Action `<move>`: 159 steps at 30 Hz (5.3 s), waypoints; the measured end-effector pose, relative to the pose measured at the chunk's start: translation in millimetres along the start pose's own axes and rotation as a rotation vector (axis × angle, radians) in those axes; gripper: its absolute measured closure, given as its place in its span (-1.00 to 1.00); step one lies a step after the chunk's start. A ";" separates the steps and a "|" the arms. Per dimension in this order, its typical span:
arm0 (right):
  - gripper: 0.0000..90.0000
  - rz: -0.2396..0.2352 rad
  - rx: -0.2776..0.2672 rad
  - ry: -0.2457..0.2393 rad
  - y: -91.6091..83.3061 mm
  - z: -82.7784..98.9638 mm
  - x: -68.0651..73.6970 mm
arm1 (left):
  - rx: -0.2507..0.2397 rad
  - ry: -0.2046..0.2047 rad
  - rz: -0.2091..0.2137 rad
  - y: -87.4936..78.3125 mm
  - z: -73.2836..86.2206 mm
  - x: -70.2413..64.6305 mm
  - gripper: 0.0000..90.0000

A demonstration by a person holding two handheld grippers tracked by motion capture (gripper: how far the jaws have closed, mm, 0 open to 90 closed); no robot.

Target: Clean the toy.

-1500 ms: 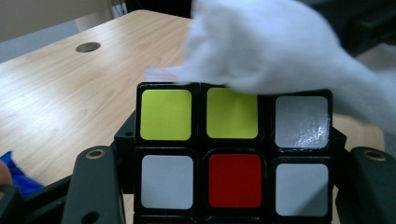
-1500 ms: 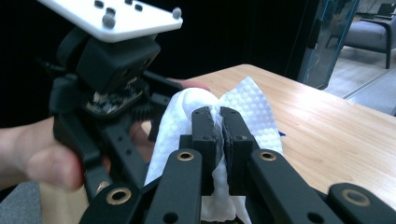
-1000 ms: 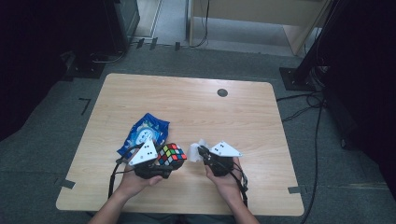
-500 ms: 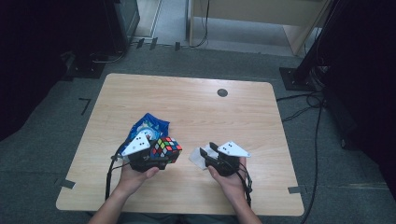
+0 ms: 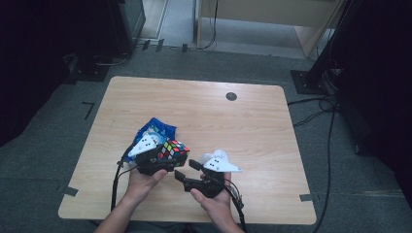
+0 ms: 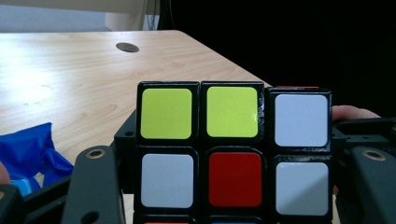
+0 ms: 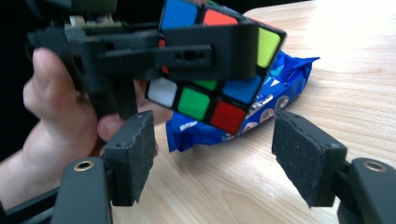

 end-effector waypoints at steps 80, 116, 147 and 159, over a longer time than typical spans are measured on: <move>1.00 0.107 -0.071 -0.118 -20.8 -8.8 -49.3 | 0.161 0.104 0.085 8.3 21.3 -13.7 -0.25; 0.63 0.412 0.371 -0.232 -14.1 56.5 -133.7 | 0.096 0.139 0.042 -4.2 12.1 -5.0 -0.25; 0.95 0.066 -0.104 -0.377 -34.4 -38.9 -1.9 | 0.165 0.427 -0.017 14.2 37.9 -36.3 -0.24; 0.95 0.178 -0.066 -0.312 -37.8 -32.9 -38.2 | 0.140 0.388 -0.037 8.4 29.0 -27.5 -0.24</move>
Point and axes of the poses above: each handheld gripper's, and its own axes: y roughly forward along the jaws, z roughly out of its underside, x roughly to its left, the point moved 9 cm from there along y, roughly forward along the jaws, and after that the axes turned 8 degrees about -y, right-handed, at the moved point
